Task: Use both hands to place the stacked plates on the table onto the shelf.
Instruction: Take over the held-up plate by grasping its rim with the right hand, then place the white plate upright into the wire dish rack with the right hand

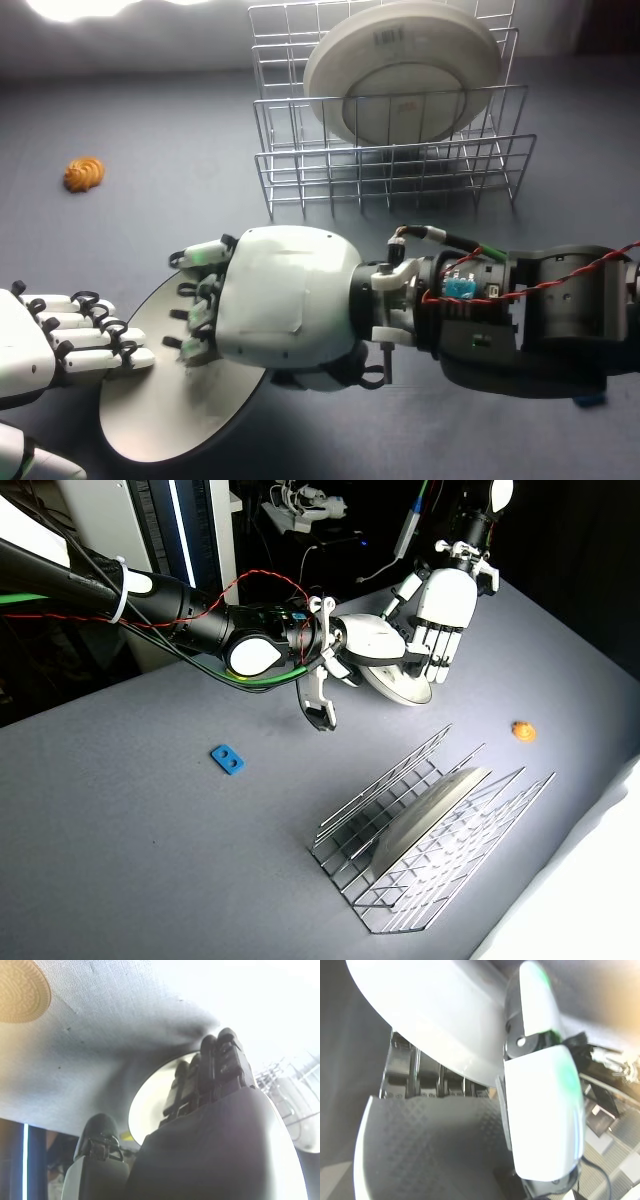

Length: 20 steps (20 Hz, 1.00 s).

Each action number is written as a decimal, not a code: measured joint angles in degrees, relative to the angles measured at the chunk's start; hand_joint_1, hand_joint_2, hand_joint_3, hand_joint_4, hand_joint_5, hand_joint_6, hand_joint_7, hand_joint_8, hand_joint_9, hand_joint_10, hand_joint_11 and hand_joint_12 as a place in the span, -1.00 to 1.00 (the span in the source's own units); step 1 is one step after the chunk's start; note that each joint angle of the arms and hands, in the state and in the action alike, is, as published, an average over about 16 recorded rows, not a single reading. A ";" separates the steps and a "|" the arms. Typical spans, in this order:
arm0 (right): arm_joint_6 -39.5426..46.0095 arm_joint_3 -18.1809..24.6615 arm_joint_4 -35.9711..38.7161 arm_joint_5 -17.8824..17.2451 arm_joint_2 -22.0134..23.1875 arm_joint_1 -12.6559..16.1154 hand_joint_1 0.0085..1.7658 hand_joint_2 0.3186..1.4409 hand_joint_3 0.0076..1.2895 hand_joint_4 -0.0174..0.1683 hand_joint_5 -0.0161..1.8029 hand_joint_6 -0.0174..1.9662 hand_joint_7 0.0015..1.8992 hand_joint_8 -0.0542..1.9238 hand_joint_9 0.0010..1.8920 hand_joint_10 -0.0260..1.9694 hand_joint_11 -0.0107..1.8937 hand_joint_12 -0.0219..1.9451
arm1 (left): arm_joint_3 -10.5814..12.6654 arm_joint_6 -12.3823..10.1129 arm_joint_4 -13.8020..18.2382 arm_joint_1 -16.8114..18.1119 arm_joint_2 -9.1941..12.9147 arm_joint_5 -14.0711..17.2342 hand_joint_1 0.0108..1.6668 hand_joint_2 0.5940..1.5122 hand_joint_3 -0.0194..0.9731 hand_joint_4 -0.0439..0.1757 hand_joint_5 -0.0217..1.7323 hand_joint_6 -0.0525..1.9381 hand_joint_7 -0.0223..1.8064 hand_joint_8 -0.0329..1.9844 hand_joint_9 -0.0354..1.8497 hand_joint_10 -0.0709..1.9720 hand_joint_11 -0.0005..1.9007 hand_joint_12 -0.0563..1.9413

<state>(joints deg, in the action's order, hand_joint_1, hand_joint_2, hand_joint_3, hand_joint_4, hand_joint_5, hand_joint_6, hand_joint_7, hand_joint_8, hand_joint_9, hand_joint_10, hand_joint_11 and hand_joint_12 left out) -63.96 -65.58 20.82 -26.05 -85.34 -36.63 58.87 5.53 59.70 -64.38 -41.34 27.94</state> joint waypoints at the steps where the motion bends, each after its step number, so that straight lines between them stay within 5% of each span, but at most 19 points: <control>1: 0.00 -0.01 -0.01 -0.07 0.07 0.00 0.34 0.27 -0.99 -0.79 -0.24 -0.95 -0.27 -0.93 -0.29 -0.93 -0.74 0.15 | -0.01 0.00 -0.08 -0.03 0.00 0.00 -1.00 0.37 -0.95 -0.67 -0.92 -0.97 -0.99 -0.99 -0.92 -0.89 -0.98 -0.94; 11: 0.04 0.00 0.25 -1.39 0.41 0.06 0.31 0.24 -0.99 -0.88 -0.03 -0.69 0.01 -0.62 0.16 -0.92 -0.22 0.05 | -0.06 0.00 -0.76 -0.28 -0.06 0.14 -1.00 0.37 -0.95 -0.69 -0.92 -0.98 -0.99 -0.99 -0.90 -0.89 -0.98 -0.94; 20: 0.11 0.09 0.49 -2.44 0.29 0.06 0.30 0.14 -0.99 -0.93 0.01 -0.43 0.09 -0.31 0.39 -0.93 0.01 0.02 | -0.01 0.04 -1.57 0.17 -0.05 0.50 -1.00 0.37 -0.95 -0.70 -0.91 -0.97 -0.98 -0.98 -0.90 -0.89 -0.98 -0.94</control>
<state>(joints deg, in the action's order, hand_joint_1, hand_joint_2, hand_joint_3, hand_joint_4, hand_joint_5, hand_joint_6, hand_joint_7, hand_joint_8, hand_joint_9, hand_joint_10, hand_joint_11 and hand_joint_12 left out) -63.85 -65.50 21.32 -28.49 -85.05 -36.57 58.86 5.57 58.13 -64.20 -41.39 28.44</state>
